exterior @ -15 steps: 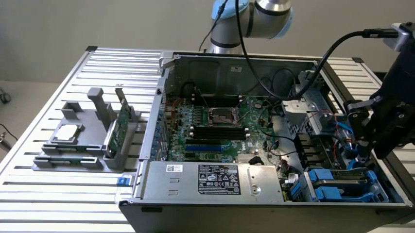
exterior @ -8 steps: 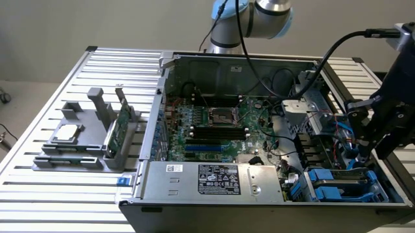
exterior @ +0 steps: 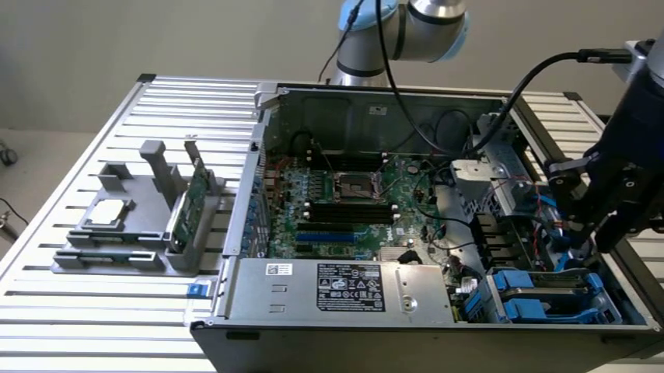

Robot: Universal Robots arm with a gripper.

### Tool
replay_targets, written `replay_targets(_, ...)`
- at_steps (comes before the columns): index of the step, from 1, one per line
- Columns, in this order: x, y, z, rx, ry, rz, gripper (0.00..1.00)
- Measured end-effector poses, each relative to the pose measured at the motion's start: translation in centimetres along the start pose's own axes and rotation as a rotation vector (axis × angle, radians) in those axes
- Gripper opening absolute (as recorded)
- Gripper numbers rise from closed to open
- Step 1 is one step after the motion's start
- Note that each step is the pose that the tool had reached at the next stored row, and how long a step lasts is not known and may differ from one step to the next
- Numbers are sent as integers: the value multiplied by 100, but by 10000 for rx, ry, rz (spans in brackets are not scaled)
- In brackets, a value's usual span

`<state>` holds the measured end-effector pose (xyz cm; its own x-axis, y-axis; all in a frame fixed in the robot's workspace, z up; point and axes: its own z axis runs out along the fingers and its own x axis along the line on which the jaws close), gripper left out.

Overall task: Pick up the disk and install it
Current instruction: 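Insert the first disk wire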

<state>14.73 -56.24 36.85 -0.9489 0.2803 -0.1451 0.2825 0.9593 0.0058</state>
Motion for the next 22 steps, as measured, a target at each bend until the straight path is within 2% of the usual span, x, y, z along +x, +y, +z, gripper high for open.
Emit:
replay_targets(8, 23, 55, 42, 26, -34, 235, 31)
replay_targets(9, 26, 61, 49, 31, -35, 275, 33)
replay_targets(11, 32, 76, 57, 44, -38, 370, 45)
replay_targets(12, 34, 83, 58, 50, -38, 417, 45)
replay_targets(14, 36, 90, 59, 67, -39, 523, 57)
replay_targets(16, 37, 94, 60, 85, -39, 651, 57)
replay_targets(17, 37, 95, 59, 98, -42, 689, 63)
replay_targets(20, 40, 99, 52, 146, -56, 727, 63)
replay_targets(22, 49, 97, 50, 154, -58, 744, 63)
